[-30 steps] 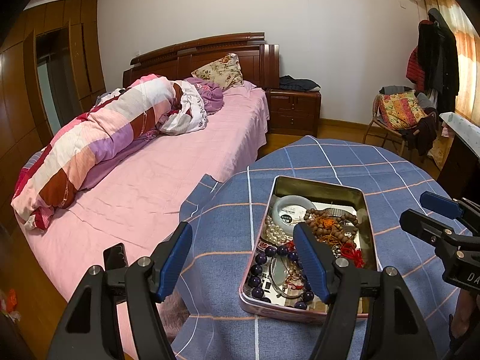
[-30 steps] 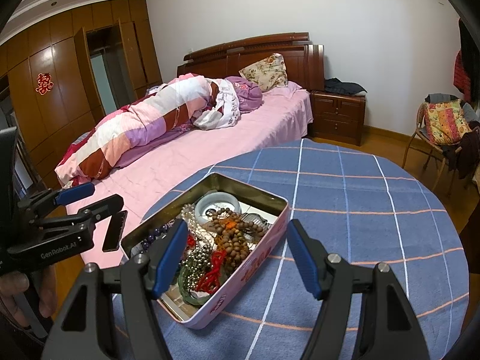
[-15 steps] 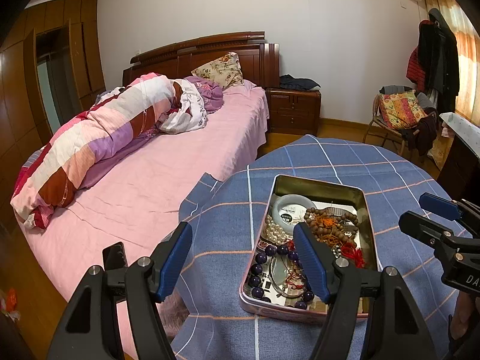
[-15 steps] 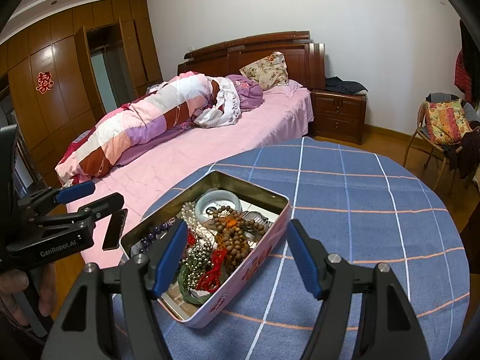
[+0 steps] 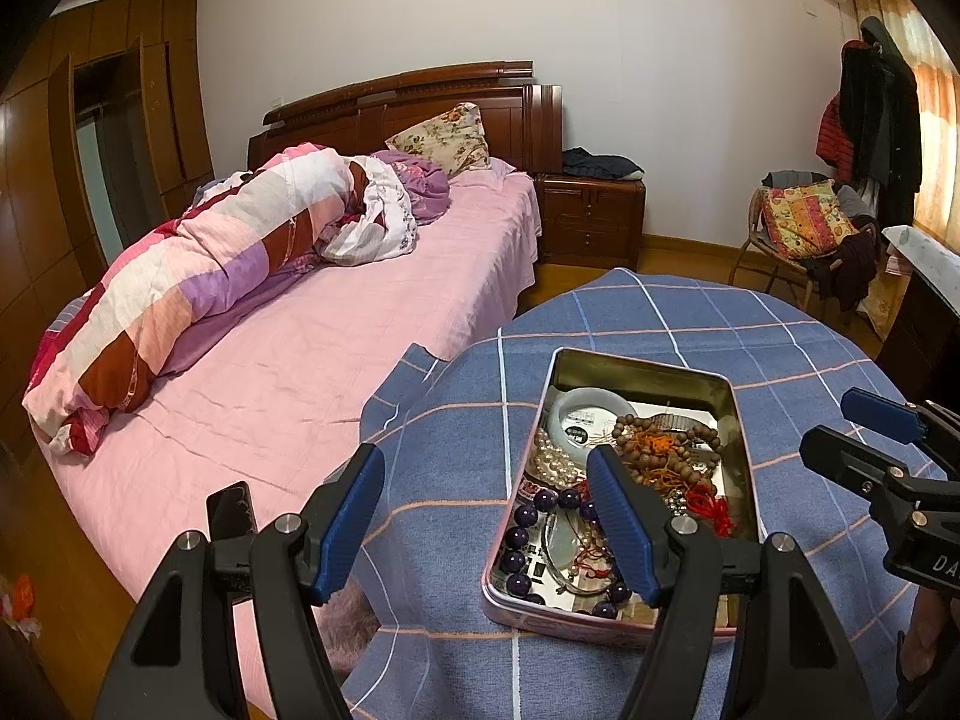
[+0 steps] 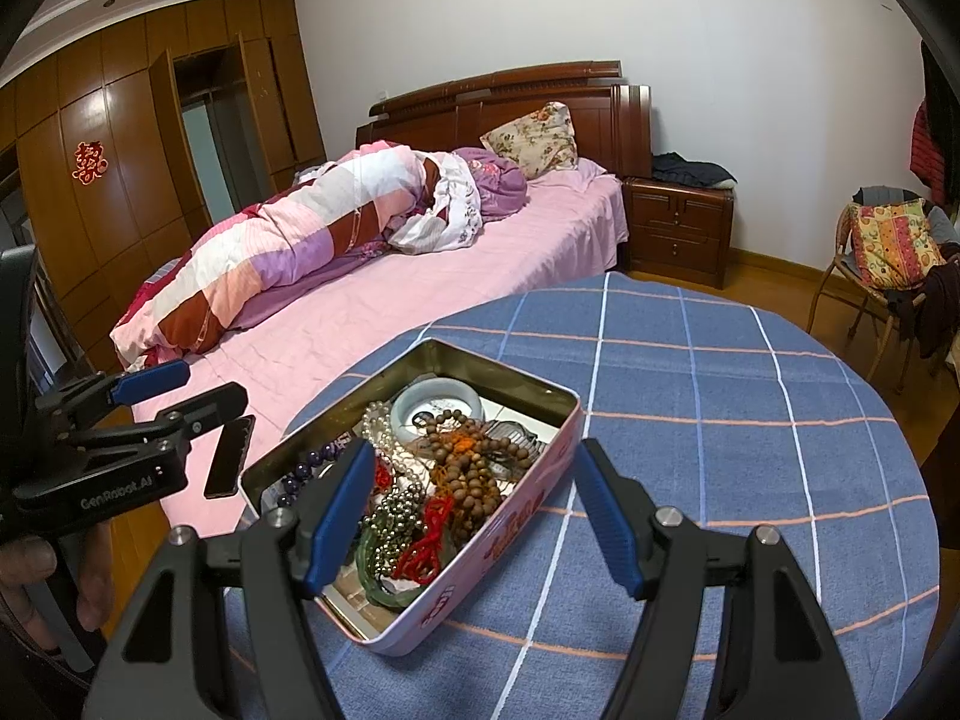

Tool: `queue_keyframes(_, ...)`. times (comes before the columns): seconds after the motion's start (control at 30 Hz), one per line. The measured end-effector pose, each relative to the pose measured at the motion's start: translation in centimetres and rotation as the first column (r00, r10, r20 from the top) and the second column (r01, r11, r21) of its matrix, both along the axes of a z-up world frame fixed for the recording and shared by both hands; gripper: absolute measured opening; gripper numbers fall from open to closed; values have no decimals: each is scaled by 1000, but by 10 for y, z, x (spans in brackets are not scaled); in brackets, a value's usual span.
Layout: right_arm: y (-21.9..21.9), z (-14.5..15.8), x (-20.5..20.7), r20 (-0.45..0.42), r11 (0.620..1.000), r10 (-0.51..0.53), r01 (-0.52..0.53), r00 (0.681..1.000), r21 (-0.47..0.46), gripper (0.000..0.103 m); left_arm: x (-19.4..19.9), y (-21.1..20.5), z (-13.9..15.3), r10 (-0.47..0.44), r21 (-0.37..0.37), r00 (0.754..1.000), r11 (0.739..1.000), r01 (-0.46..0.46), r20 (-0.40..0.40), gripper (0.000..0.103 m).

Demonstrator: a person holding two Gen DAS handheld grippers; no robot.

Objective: Organize jewelry

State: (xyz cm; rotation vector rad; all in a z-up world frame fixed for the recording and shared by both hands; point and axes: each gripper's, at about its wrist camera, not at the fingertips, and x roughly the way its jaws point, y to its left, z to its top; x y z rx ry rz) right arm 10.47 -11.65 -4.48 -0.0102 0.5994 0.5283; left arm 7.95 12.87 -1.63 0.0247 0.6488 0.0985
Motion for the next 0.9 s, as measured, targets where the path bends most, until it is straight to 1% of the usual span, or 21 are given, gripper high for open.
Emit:
queue_keyframes(0.2,0,0,-1,0,1000,0,0,1000,1,72,1,0,-3,-10,-13,1000,1000,9,-10,70)
queue_keyframes(0.53,2,-2,-3,0,1000,1,-1,1000,-3,72,4,4,-5,6,-17,1000,1000,-6,-20,70)
queue_keyframes(0.7,2,-3,-4,-2,1000,1,-1,1000,-3,74,5,6,-9,20,-12,999,1000,-21,-31,70)
queue_keyframes(0.83,1,-5,-6,-5,1000,2,-2,1000,-2,74,5,5,-10,26,5,999,1000,-26,-27,70)
queue_keyframes(0.9,2,-4,-5,-5,1000,1,-1,1000,-2,74,5,4,-9,20,1,999,1000,-20,-27,70)
